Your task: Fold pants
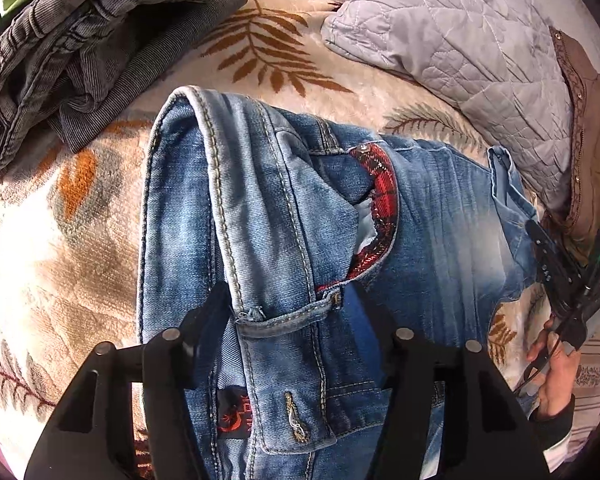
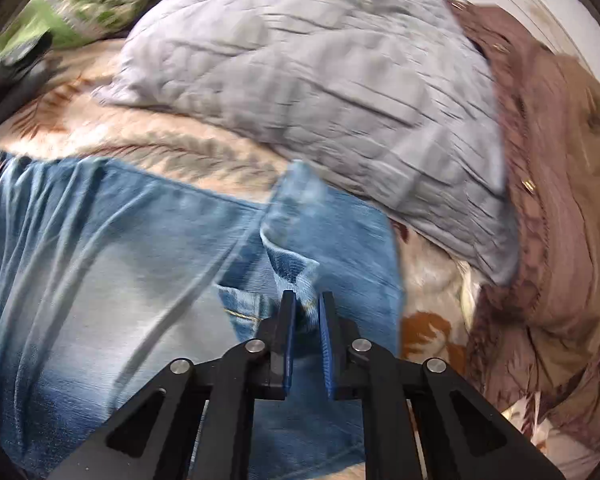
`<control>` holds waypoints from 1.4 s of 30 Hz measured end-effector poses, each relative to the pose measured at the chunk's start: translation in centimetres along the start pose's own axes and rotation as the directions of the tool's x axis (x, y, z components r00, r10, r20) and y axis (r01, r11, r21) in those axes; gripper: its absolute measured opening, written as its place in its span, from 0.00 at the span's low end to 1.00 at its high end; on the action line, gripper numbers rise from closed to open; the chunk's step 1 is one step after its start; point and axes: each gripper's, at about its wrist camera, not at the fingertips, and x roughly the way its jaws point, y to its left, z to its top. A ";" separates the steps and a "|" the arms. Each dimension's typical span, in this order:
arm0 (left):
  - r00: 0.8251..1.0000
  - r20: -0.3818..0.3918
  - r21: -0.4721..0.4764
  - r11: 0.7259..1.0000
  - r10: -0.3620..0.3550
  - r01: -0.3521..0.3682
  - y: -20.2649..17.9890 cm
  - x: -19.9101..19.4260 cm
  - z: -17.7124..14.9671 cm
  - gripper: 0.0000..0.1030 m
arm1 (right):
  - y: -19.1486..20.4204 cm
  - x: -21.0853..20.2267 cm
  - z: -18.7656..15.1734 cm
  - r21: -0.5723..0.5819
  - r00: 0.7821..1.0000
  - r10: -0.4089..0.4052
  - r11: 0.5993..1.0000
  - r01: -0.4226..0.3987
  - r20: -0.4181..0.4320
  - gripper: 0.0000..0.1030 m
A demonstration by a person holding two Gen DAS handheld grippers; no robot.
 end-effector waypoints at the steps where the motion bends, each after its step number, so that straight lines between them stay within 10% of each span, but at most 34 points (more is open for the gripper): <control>1: 1.000 0.001 -0.001 1.000 -0.010 0.010 0.1 -0.2 -0.1 0.49 | -2.4 -1.0 -0.5 0.081 0.999 0.024 0.996 -0.026 0.024 0.05; 4: 1.000 -0.008 -0.014 1.000 -0.009 0.008 0.7 0.2 -0.3 0.49 | -11.2 -3.9 -4.1 0.383 0.996 0.046 0.921 -0.072 0.077 0.05; 7: 1.000 -0.006 -0.015 1.000 0.024 -0.025 0.4 0.9 -0.4 0.51 | -19.6 -3.3 -10.8 0.672 0.992 0.119 0.730 -0.121 0.049 0.06; 10: 0.998 -0.014 0.000 0.998 0.068 -0.068 -0.3 0.7 -0.5 0.52 | -23.4 0.1 -17.5 0.788 0.973 0.156 0.615 0.037 -0.168 0.04; 13: 0.998 -0.030 0.002 0.999 0.052 -0.052 0.3 -1.3 -1.1 0.51 | -25.7 -2.0 -21.1 0.870 0.979 0.197 0.490 -0.055 -0.050 0.11; 19: 0.992 0.118 -0.124 0.991 -0.039 0.053 3.8 -7.6 -0.3 0.67 | -25.9 -6.5 -20.0 0.780 0.978 0.200 0.604 -0.166 0.053 0.48; 26: 0.987 0.012 -0.248 0.956 -0.160 0.158 3.1 -4.8 2.4 0.71 | -22.3 -6.6 -13.0 0.713 0.916 0.350 0.592 -0.377 0.194 0.66; 32: 0.991 -0.011 -0.248 0.960 -0.137 0.130 2.0 -2.7 5.1 0.71 | -20.0 -4.3 -6.2 0.585 0.957 0.267 0.762 -0.279 0.108 0.71; 38: 0.992 -0.046 -0.287 0.952 -0.119 0.101 2.5 0.5 7.1 0.80 | -18.4 1.7 -2.7 0.539 0.960 0.277 0.815 -0.214 -0.038 0.71; 40: 0.993 -0.051 -0.271 0.958 -0.111 0.093 2.1 1.5 7.3 0.73 | -17.8 2.7 -2.3 0.539 0.950 0.310 0.806 -0.245 -0.032 0.69; 41: 0.995 -0.041 -0.255 0.963 -0.094 0.081 1.9 1.4 7.2 0.49 | -17.6 2.5 -2.2 0.534 0.950 0.313 0.806 -0.257 -0.015 0.52; 42: 0.995 -0.034 -0.236 0.968 -0.090 0.079 1.7 1.2 7.1 0.24 | -17.4 2.1 -2.2 0.522 0.952 0.307 0.812 -0.261 -0.001 0.09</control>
